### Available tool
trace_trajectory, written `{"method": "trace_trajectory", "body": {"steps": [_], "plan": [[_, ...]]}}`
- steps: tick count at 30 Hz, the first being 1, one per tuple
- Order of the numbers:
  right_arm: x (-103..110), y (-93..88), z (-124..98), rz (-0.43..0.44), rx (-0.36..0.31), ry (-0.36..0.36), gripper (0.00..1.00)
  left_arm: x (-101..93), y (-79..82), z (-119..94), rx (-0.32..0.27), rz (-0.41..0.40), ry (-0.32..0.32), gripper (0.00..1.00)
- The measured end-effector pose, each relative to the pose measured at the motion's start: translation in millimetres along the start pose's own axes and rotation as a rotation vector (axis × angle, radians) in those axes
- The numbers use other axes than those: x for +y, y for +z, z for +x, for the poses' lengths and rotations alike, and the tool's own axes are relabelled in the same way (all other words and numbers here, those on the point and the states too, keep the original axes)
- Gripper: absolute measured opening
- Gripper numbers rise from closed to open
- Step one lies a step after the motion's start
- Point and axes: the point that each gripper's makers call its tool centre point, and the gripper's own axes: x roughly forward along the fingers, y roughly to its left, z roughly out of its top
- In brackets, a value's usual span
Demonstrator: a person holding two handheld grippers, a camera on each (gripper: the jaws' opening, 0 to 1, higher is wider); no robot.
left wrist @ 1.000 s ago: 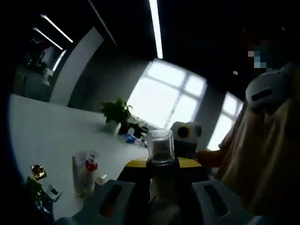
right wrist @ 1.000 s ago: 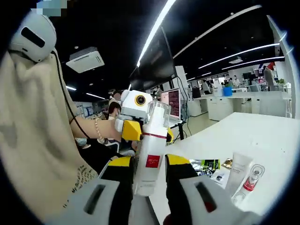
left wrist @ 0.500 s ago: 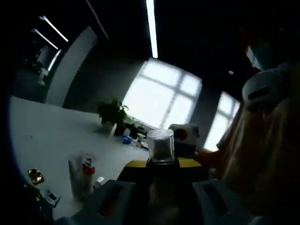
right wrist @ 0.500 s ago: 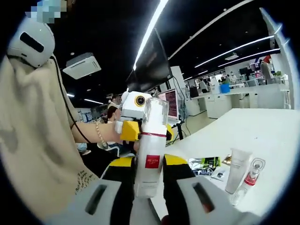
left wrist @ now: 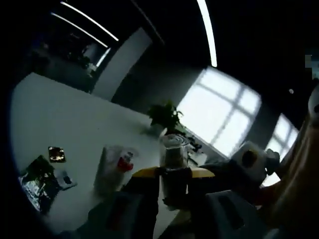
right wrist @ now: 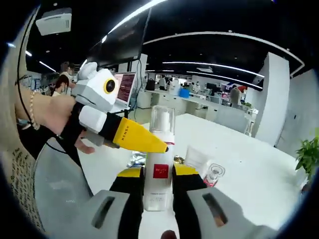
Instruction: Arrange the skincare products in the storage area until every visible bottle or jar stands upright without overlapping.
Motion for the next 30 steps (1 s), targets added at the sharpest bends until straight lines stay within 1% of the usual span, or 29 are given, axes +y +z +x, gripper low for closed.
{"method": "trace_trajectory", "body": {"steps": [1,2,5,10,13,15,18,22,26,27,28,29,30], "plan": [[-3,-0.2,0,-0.011,-0.002,-0.025,0.2,6.7,-0.4,-1,-0.017,-0.017,0.044,0.17],[1,-1.6,2,-0.023,0.002,-0.015,0.2,5.5,-1.8,0,-0.026,-0.056,0.045,0.17],[0,-4.9,5,-0.031,0.021,-0.024,0.2,10.0,-4.0,2,-0.065,-0.078,0.099,0.17],[-2,-6.0,6,-0.041,0.027,-0.028,0.2,12.0,-4.4,3,-0.068,-0.084,0.114,0.18],[1,-7.2,11,-0.034,0.04,-0.028,0.2,23.1,-7.6,5,-0.064,-0.098,0.166,0.2],[2,-9.8,13,-0.035,0.055,-0.027,0.2,25.6,-10.0,5,-0.069,-0.11,0.188,0.2],[2,-11.9,12,-0.014,0.056,-0.024,0.2,23.8,-10.1,5,-0.074,-0.104,0.187,0.18],[3,-16.8,12,0.011,0.06,-0.004,0.21,24.2,-13.8,6,-0.042,-0.115,0.17,0.17],[6,-19.0,12,0.034,0.057,0.046,0.21,22.5,-16.0,5,-0.016,-0.091,0.151,0.16],[11,-21.0,12,0.059,0.058,0.099,0.21,22.8,-18.5,3,0.012,-0.064,0.145,0.16],[12,-24.3,12,0.097,0.059,0.119,0.21,22.4,-20.5,3,0.03,-0.05,0.138,0.16],[15,-25.8,12,0.112,0.054,0.143,0.21,24.5,-23.9,3,0.075,-0.008,0.114,0.16],[19,-28.9,12,0.127,0.058,0.176,0.22,25.6,-27.3,2,0.108,0.015,0.109,0.16]]}}
